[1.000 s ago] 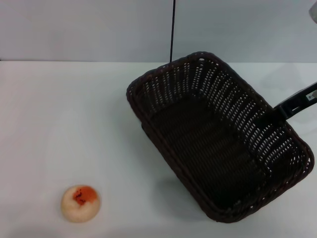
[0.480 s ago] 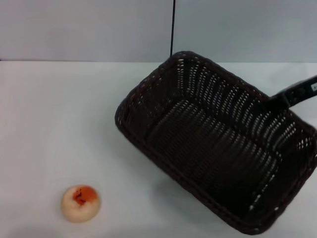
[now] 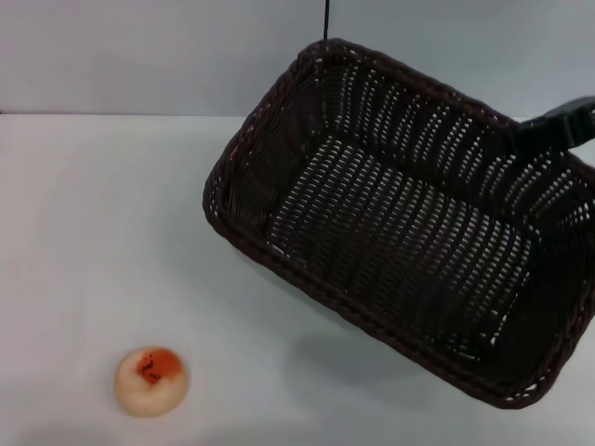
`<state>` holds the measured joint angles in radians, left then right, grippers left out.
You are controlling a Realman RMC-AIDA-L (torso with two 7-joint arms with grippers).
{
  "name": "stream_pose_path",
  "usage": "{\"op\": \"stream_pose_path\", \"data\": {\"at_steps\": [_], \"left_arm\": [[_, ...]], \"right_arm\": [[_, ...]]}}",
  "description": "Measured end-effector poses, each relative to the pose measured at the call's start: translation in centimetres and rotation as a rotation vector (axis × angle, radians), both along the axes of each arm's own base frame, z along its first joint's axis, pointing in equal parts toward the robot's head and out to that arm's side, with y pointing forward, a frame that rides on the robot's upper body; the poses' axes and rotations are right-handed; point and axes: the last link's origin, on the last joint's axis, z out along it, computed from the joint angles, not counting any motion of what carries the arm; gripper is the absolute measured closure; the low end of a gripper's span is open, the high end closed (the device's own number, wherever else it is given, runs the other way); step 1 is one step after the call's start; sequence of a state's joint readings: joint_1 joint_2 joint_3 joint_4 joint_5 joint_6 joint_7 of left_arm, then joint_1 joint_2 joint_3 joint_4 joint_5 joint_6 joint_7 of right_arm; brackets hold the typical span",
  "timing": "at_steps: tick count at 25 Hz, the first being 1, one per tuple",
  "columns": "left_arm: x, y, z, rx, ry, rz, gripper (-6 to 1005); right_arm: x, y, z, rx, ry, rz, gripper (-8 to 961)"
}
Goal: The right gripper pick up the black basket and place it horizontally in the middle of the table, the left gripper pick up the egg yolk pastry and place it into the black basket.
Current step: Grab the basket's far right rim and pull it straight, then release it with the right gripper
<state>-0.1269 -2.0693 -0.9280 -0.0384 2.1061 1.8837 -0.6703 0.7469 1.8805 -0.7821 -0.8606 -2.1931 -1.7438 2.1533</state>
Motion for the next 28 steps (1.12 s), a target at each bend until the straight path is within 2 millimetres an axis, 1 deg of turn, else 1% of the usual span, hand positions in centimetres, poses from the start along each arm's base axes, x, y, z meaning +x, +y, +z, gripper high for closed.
{"op": "stream_pose_path", "data": {"at_steps": [1,8,9,10,13,14,15,22,28], "left_arm": [[0.0,0.0,0.0,0.000,0.000,-0.001,275],[0.1,0.3,-0.2,-0.017,-0.002,-0.007,276],[0.1,0.4,-0.3,-0.024,-0.002,-0.008,276],[0.1,0.4,-0.4,-0.034,-0.003,-0.008,276],[0.2,0.6,-0.6,-0.050,-0.002,-0.012,276],[0.2,0.6,-0.7,-0.056,-0.002,-0.015,276],[0.3,0.6,-0.8,-0.060,-0.001,-0.017,276],[0.2,0.2,-1.1,-0.078,0.001,-0.015,277],[0.0,0.3,-1.1,-0.086,-0.003,-0.004,278]], "right_arm": [[0.0,0.0,0.0,0.000,0.000,0.000,772],[-1.8,0.8,0.8,0.014,-0.041,0.190,771],[-2.3,1.0,0.9,0.014,-0.057,0.246,771],[-2.3,1.0,0.9,0.014,-0.057,0.246,771],[-3.0,1.2,0.9,0.007,-0.071,0.332,772],[-3.6,1.2,0.8,-0.007,-0.079,0.387,772],[-3.6,1.2,0.8,-0.007,-0.079,0.387,772],[-5.1,0.9,-0.2,-0.062,-0.172,0.524,771],[-5.6,0.9,-1.7,-0.096,-0.259,0.565,771]]}}
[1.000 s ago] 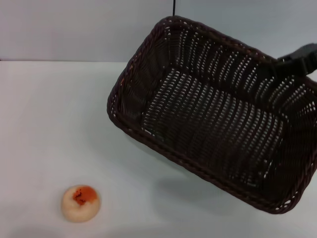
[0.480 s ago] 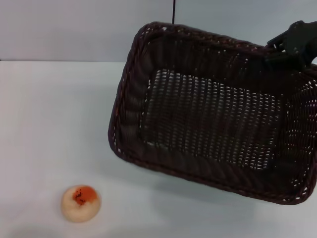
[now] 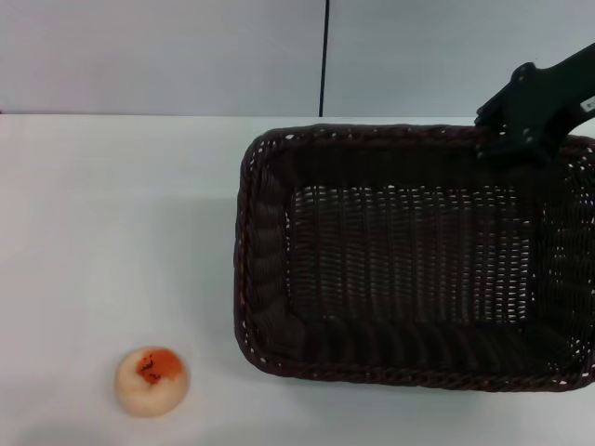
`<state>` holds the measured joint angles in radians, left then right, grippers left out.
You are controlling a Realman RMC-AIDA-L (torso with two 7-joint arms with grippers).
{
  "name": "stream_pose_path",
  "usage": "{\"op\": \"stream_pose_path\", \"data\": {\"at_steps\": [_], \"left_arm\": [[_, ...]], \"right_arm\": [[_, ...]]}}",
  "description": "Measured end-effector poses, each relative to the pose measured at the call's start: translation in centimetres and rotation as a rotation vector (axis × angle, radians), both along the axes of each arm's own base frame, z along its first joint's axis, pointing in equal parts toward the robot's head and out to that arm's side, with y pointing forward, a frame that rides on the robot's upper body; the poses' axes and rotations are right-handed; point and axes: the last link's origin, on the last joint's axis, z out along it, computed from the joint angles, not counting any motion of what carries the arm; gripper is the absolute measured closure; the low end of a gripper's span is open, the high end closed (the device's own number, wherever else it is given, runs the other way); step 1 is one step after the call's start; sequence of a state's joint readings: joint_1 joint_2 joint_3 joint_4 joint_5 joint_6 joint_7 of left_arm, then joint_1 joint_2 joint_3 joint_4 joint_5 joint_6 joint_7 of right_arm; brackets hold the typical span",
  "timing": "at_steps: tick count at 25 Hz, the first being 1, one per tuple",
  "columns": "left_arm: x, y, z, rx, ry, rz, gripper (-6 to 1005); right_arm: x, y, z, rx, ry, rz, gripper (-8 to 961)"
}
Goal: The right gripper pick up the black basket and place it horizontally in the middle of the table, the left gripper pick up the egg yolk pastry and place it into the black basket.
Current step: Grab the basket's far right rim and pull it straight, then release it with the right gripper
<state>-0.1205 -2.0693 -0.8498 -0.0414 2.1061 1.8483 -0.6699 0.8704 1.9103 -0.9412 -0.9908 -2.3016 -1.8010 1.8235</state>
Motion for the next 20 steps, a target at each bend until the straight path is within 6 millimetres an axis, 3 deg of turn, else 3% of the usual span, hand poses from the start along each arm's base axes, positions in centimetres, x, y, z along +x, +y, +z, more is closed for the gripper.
{"op": "stream_pose_path", "data": {"at_steps": [20], "left_arm": [[0.1,1.3,-0.8,-0.049,-0.022,0.005,280]], "right_arm": [[-1.6,0.8,-2.1,-0.038,-0.016,0.132,760]]}}
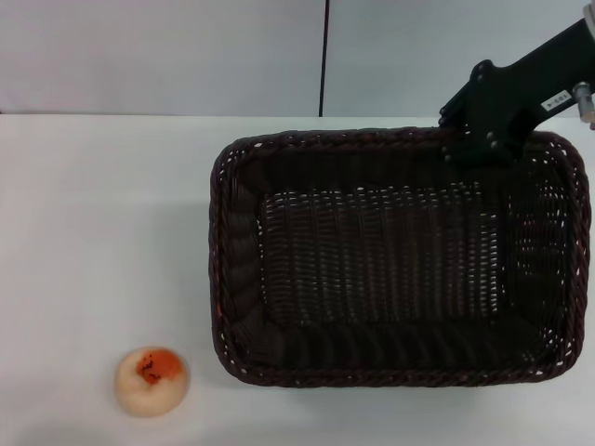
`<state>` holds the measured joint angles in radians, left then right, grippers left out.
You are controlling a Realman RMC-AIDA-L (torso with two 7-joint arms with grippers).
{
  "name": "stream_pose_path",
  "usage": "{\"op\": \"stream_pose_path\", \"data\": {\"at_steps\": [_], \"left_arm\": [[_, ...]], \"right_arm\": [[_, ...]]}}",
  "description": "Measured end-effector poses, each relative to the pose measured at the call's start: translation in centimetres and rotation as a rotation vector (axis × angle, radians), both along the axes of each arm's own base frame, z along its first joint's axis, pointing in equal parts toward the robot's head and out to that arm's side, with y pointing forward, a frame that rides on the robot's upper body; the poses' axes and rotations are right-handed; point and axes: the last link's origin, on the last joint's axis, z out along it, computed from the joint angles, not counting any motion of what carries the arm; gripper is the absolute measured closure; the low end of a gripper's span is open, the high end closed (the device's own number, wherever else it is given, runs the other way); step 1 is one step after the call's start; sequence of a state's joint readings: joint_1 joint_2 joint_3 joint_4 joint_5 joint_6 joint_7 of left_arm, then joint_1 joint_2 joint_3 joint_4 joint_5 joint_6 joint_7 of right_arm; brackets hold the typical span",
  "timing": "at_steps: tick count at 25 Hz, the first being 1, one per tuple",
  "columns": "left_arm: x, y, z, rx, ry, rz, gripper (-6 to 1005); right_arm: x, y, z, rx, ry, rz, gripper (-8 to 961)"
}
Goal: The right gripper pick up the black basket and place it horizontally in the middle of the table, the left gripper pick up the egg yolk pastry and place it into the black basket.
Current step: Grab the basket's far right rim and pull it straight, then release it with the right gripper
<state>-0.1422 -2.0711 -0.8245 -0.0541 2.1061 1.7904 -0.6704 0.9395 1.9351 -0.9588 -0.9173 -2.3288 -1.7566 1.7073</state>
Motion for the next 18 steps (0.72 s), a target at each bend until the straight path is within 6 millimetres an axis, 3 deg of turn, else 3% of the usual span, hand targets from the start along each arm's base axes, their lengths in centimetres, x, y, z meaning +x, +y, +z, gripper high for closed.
{"op": "stream_pose_path", "data": {"at_steps": [10,18], "left_arm": [[0.3,0.2,-0.4,-0.016,-0.014,-0.018,281],[0.4,0.0,-0.7,-0.034,-0.015,-0.023,282]], "right_arm": [[0.3,0.5,-1.4,0.004,-0.062,-0.005,748],[-0.1,1.3,-1.5,0.040,-0.052,0.016,589]]}}
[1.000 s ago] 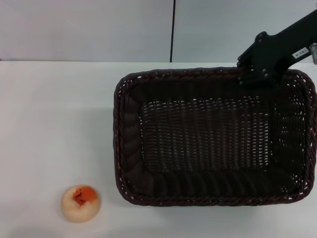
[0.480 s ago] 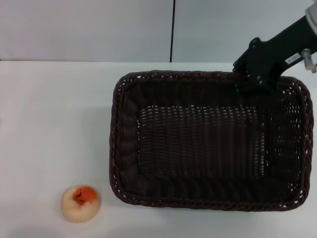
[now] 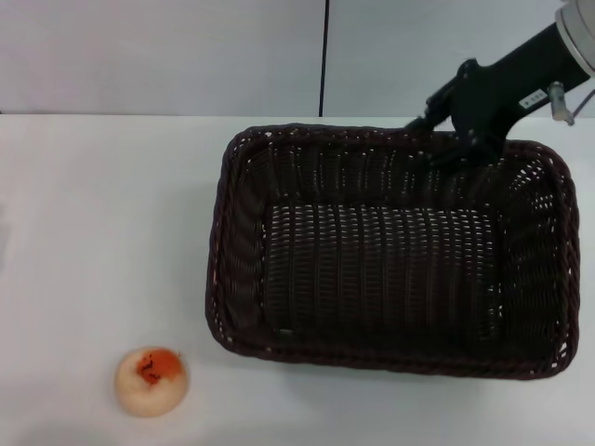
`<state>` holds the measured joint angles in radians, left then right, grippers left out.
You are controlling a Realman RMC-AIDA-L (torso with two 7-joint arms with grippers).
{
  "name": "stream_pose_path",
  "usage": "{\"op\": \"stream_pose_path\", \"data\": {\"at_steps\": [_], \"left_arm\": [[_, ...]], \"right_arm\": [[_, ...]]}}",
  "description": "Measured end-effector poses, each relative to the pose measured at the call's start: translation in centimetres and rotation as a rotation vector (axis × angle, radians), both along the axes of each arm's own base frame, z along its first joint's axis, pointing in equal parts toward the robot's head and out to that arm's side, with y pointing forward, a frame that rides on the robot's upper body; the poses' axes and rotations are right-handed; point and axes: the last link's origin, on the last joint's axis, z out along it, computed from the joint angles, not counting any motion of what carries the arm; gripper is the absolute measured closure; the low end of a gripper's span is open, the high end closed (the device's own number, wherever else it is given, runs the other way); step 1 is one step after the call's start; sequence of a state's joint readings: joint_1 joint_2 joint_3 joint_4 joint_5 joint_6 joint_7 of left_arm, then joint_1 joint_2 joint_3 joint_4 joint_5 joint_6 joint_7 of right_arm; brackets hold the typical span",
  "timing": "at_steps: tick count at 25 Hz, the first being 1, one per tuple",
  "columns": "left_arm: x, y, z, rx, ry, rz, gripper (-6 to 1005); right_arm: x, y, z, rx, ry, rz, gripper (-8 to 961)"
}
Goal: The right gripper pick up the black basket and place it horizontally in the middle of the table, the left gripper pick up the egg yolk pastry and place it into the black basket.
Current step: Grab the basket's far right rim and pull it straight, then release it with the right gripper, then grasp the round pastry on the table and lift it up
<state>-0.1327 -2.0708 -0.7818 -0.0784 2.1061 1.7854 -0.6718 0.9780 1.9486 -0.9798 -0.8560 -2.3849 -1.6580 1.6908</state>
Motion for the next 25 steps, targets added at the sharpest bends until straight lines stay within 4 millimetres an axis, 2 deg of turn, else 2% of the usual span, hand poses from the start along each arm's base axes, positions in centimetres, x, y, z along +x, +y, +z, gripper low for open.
{"op": "stream_pose_path", "data": {"at_steps": [3,9,13,17,23,25], "left_arm": [[0.0,-0.1,-0.1,-0.007,0.001,0.000,282],[-0.2,-0.2,-0.3,-0.020,0.001,0.008,283],[-0.2,-0.2,-0.3,-0.030,0.006,0.008,283],[0.0,-0.1,-0.7,-0.094,0.042,-0.020,284],[-0.2,0.0,-0.8,-0.269,0.147,-0.091,284],[-0.3,0.2,-0.4,-0.448,0.235,-0.174,285]], "right_arm": [[-0.6,0.6,0.0,0.033,0.027,0.037,519],[-1.8,2.9,0.7,0.232,0.189,0.167,481],[-0.9,3.0,1.6,0.367,0.369,0.188,468],[1.8,1.8,3.1,0.498,0.562,0.124,469],[9.6,-2.0,5.9,0.767,0.887,-0.097,469],[12.8,-3.9,6.5,0.869,0.999,-0.197,469]]}}
